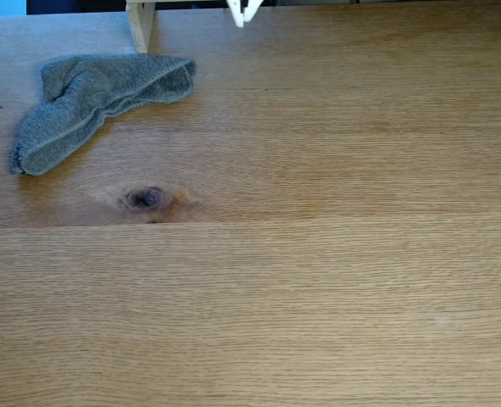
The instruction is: Clean the area in front of the robot
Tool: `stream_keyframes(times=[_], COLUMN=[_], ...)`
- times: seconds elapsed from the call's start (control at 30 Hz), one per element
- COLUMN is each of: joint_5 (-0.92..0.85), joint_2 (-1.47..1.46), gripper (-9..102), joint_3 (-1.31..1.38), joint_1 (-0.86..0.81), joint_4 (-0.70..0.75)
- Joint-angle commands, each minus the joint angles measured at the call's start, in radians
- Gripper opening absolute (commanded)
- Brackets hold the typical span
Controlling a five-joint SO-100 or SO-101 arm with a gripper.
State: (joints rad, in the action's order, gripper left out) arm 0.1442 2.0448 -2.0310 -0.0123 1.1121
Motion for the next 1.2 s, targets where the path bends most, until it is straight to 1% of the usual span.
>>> stream_keyframes(times=[0.0, 0.1, 0.23, 0.3, 0.37, 0.47, 0.57, 0.7, 0.73, 0.9, 0.93, 0.97, 1.0, 1.03, 1.07, 1.1, 1.17], joint_5=[0.021, 0.006, -0.031, -0.038, -0.040, -0.041, -0.066, -0.048, -0.028, -0.035, -0.035, -0.052, -0.052, -0.052, -0.052, -0.052, -0.052], joint_2=[0.262, 0.422, 0.626, 0.747, 0.890, 1.101, 1.193, 1.258, 1.259, 1.259, 1.259, 1.259, 1.261, 1.261, 1.261, 1.261, 1.261], gripper=[0, 0, 0, 0, 0, 0, 0, 0, 0, 1, 3, 8, 17, 24, 27, 29, 27], joint_3=[-0.204, -0.448, -0.736, -0.874, -1.009, -1.200, -1.341, -1.321, -1.313, -1.316, -1.316, -1.316, -1.316, -1.316, -1.316, -1.316, -1.316], joint_1=[-0.029, -0.034, -0.023, -0.012, 0.002, 0.012, 0.002, 0.055, 0.069, 0.066, 0.066, 0.066, 0.052, 0.041, 0.031, 0.026, 0.025], joint_4=[-0.071, -0.089, -0.175, -0.195, -0.181, -0.123, -0.072, 0.150, 0.150, 0.150, 0.150, 0.150, 0.152, 0.152, 0.152, 0.152, 0.152])
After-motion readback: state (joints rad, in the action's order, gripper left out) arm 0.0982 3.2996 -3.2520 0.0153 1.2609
